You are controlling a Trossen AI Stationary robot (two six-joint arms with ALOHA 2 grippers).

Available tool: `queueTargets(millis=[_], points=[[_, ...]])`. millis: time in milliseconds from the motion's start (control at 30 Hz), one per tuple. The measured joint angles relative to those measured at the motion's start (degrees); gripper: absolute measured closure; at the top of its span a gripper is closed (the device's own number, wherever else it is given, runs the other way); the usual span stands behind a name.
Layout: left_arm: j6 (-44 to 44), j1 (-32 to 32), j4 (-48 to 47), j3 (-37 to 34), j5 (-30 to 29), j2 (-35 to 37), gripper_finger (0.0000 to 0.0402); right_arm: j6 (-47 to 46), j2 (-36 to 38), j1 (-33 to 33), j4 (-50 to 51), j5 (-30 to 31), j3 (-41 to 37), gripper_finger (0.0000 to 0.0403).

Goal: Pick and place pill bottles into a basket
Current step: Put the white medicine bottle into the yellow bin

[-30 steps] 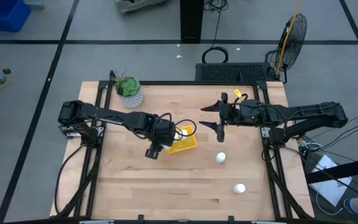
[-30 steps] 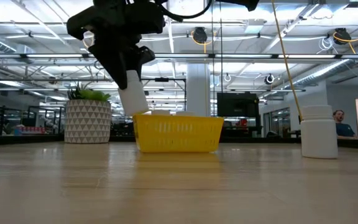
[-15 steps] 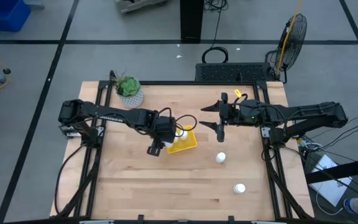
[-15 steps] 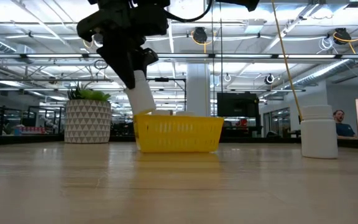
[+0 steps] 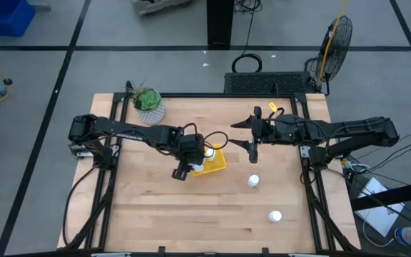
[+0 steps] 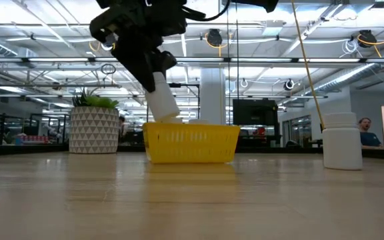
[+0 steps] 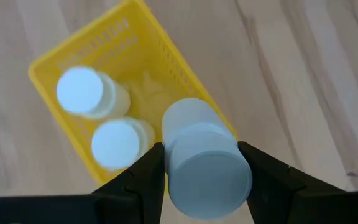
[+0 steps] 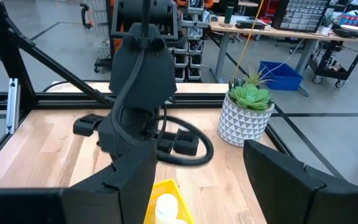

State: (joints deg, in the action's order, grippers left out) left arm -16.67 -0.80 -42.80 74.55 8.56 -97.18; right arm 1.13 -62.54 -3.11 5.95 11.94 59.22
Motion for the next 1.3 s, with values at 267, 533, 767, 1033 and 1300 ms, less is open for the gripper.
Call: queueTargets(millis=[267,533,767,1033,1300], points=[[0.3,0.0,-2.2,0.0,0.7,-3.2,0.0224,-0.2,0.0,0.0,0.7,0.0,0.0,0.0170],[0.3,0.2,-4.4,0.0,0.4,-6.3,0.0224,-0.2,0.0,0.0,1.0,0.0,0.0,0.0170],[1.9,0.2,-5.6,0.0,0.4,-7.0,0.0224,-0.2,0.0,0.0,1.0,0.0,0.0,0.0170],[3.3,0.1,-8.0,0.0,0.3,-6.9,0.0224,-0.1,0.0,0.0,1.1,0.0,0.0,0.0170],[3.7,0.1,-8.2,0.0,-0.1,-6.9,0.0224,-0.2,0.0,0.0,1.1,0.0,0.0,0.0170]])
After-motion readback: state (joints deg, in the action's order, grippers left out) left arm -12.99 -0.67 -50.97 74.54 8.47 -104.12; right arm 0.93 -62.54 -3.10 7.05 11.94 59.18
